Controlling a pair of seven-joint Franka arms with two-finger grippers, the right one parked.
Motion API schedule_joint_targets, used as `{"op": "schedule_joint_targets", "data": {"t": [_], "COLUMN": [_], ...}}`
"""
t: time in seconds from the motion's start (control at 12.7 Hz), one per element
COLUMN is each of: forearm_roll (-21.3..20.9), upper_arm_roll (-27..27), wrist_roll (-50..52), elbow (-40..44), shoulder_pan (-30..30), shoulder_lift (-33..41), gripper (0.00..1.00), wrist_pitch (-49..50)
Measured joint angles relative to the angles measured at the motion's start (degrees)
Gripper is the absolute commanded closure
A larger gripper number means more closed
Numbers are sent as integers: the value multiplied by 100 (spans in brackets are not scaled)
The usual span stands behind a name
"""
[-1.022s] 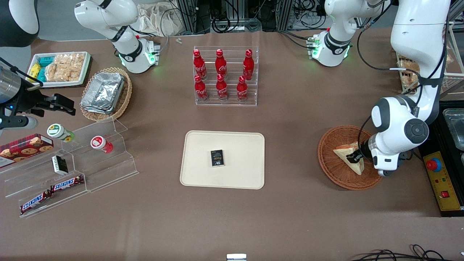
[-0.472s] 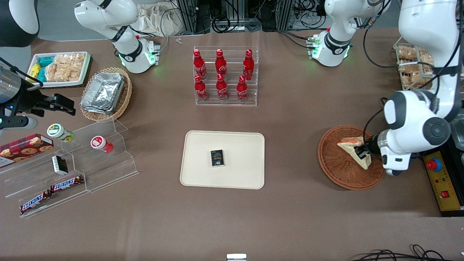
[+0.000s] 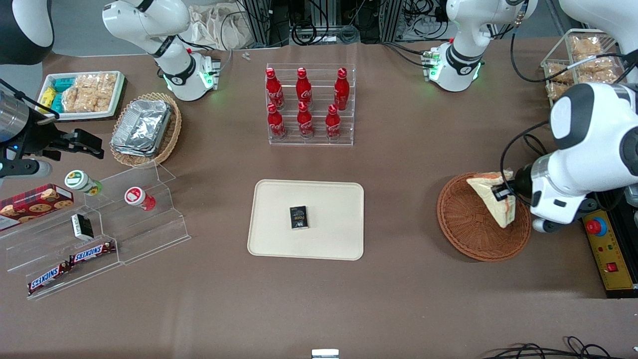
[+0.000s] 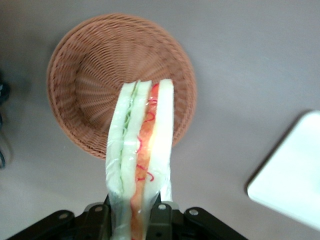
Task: Place sandwich from basket to tray
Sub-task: 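Carry the held sandwich with the left gripper toward the cream tray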
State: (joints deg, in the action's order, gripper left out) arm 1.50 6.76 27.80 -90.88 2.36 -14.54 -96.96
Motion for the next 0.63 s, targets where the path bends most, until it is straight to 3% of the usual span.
{"op": "schedule_joint_targets", "data": {"t": [0.31, 0.63], "forearm_roll": [-161, -207], "upper_arm_roll": [1067, 1251], "wrist_roll": [-229, -236], "elbow": [13, -8], "shoulder_pan": [103, 784], "shoulder_lift": [-175, -748], "gripper": [72, 72], "wrist_pitch": [-365, -1229]}}
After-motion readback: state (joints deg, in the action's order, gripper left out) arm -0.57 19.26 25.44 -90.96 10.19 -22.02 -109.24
